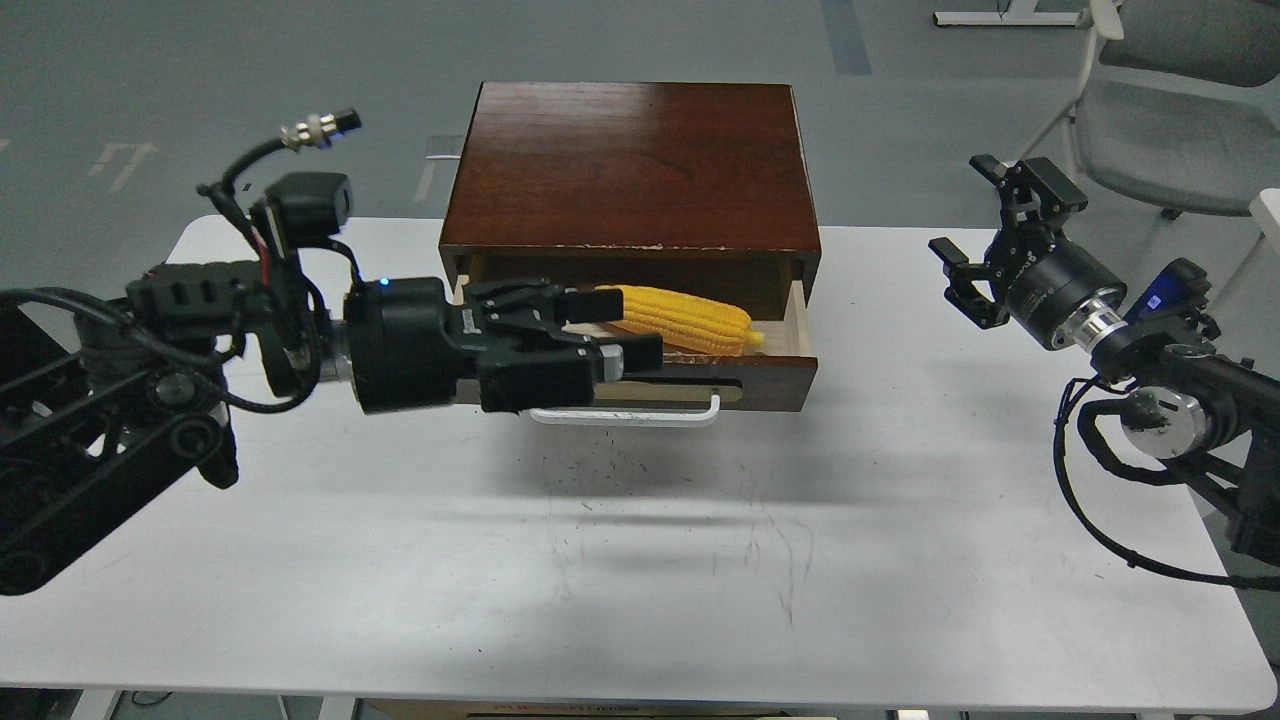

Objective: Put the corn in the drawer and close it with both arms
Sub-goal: 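Move the left gripper down in front of the drawer handle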

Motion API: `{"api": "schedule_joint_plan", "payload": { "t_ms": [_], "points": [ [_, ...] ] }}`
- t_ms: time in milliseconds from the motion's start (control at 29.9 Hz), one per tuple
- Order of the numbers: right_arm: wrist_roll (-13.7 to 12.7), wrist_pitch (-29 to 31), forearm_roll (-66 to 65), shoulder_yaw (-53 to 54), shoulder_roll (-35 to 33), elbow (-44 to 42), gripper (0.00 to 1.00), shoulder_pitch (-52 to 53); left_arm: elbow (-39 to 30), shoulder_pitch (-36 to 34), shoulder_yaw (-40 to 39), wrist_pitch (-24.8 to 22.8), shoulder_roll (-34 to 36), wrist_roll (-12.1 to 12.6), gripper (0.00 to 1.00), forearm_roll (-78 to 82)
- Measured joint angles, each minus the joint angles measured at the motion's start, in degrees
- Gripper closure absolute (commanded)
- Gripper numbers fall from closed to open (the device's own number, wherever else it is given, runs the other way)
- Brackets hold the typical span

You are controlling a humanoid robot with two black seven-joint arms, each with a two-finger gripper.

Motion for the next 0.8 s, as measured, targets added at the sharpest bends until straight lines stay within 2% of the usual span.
{"api": "schedule_joint_plan", "payload": {
  "t_ms": [100, 134, 234, 267, 334, 435, 501, 735, 802],
  "points": [
    [0.0, 0.0, -0.1, 0.0, 0.0, 0.0, 0.01, 0.0, -0.1, 0.0, 3.1, 0.0, -0.9, 0.0, 0.13, 5.4],
    [0.0, 0.0, -0.1, 0.0, -0.1, 0.0, 0.01, 0.0, -0.1, 0.0, 4.0, 0.0, -1.2, 0.0, 0.19, 6.5],
    [0.0, 0.0, -0.1, -0.1, -0.1, 0.0, 0.01, -0.1, 0.4, 0.7, 7.0, 0.0, -1.9, 0.0, 0.44, 7.5],
    [0.0, -0.1, -0.1, -0.1, -0.1, 0.0, 0.01, -0.2, 0.6, 1.0, 8.0, 0.0, -1.9, 0.0, 0.59, 7.5],
    [0.0, -0.1, -0.2, -0.1, -0.1, 0.0, 0.01, -0.3, 1.3, 2.0, 9.3, 0.0, -2.0, 0.0, 0.77, 7.3],
    [0.0, -0.1, -0.2, -0.2, -0.1, 0.0, 0.01, -0.4, 3.0, 4.4, 10.0, 0.0, -2.0, 0.0, 0.97, 6.0],
    [0.0, -0.1, -0.2, -0.2, -0.1, 0.0, 0.01, -0.4, 4.1, 5.5, 10.1, 0.1, -1.9, 0.0, 1.00, 3.2],
    [0.0, -0.1, -0.2, -0.3, -0.3, 0.1, 0.01, -0.5, 8.0, 6.2, 10.1, 0.1, -1.7, 0.1, 1.00, -9.0],
    [0.0, 0.0, -0.2, -0.3, -0.4, 0.1, 0.01, -0.6, 9.3, 6.2, 10.0, 0.1, -1.7, 0.8, 1.00, -12.7]
  ]
}}
